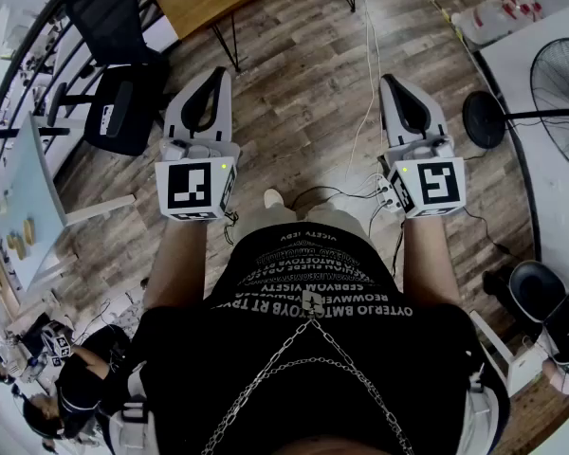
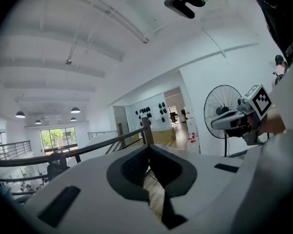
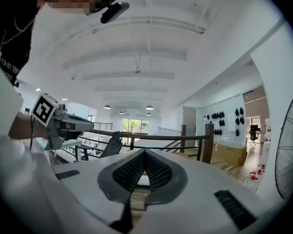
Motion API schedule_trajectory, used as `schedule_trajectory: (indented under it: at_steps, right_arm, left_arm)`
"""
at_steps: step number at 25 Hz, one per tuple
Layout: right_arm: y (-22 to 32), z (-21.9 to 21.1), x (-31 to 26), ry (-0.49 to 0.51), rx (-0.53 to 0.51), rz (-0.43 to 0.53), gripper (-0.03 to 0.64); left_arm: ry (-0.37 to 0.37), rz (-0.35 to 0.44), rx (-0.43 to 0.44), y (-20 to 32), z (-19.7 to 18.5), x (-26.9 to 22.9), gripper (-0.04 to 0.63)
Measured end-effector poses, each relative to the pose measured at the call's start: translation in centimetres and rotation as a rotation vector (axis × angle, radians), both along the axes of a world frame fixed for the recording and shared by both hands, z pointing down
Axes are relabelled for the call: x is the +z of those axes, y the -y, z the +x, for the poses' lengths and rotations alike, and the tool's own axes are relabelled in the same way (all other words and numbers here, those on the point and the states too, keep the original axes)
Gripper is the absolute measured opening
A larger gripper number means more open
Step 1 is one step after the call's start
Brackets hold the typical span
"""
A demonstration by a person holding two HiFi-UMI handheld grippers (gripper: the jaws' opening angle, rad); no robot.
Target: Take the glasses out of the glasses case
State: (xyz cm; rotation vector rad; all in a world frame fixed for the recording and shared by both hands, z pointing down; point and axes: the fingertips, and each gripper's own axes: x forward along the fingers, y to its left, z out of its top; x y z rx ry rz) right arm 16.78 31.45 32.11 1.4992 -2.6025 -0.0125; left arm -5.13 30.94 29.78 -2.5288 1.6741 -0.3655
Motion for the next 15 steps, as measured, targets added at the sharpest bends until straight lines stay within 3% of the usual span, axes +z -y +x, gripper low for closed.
schedule_trajectory:
  at_steps: [15]
  right_arm:
    - [-1.1,-9.7,-1.3,0.015,0.033,-0.006,0.018]
  left_arm:
    - [-0.046,0.012,0.057,-0.6,-8.9,-0.5,0.025]
